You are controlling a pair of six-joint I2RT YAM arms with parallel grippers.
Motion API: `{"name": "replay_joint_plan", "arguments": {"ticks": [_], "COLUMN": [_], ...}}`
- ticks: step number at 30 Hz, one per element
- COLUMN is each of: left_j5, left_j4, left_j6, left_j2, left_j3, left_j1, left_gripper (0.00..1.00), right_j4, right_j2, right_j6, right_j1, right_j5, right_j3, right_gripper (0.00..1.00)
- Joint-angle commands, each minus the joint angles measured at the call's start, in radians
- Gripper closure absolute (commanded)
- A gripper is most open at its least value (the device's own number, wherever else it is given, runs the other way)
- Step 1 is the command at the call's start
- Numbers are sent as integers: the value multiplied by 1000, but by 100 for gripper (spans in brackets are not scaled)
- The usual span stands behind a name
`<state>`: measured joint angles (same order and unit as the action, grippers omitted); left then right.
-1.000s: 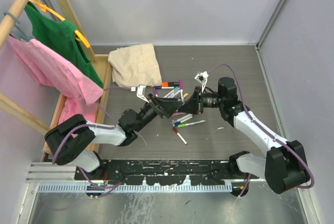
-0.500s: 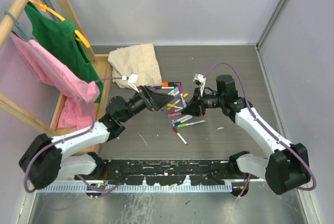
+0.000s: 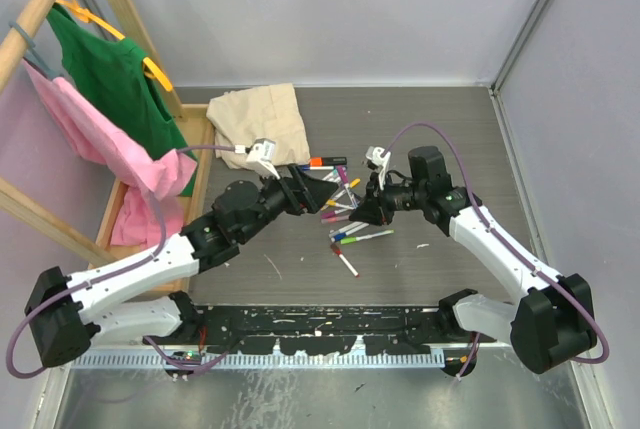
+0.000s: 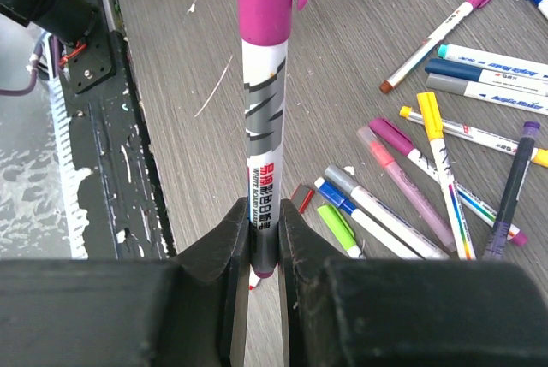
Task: Open the pen caps
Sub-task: Open the pen cap from the pen.
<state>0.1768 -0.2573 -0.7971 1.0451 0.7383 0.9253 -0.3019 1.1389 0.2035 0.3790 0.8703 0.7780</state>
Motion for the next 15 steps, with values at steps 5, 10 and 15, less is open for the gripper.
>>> {"name": "replay_joint_plan", "arguments": {"ticks": [5, 10, 15], "left_j5": [101, 117, 125], "left_j4": [-14, -60, -99], "left_j6": [49, 42, 35], "left_j2": [126, 184, 212], "left_j3": [110, 138, 149], "left_j1": [29, 29, 29], "left_gripper": [28, 32, 36], "right_j4": [10, 7, 4], "right_j2": [-29, -30, -28], "right_j6": [32, 39, 46], "right_j1": [16, 25, 34], "right_j5": [-31, -41, -58], "right_j3": [43, 42, 42], "right_gripper": [99, 99, 99]}}
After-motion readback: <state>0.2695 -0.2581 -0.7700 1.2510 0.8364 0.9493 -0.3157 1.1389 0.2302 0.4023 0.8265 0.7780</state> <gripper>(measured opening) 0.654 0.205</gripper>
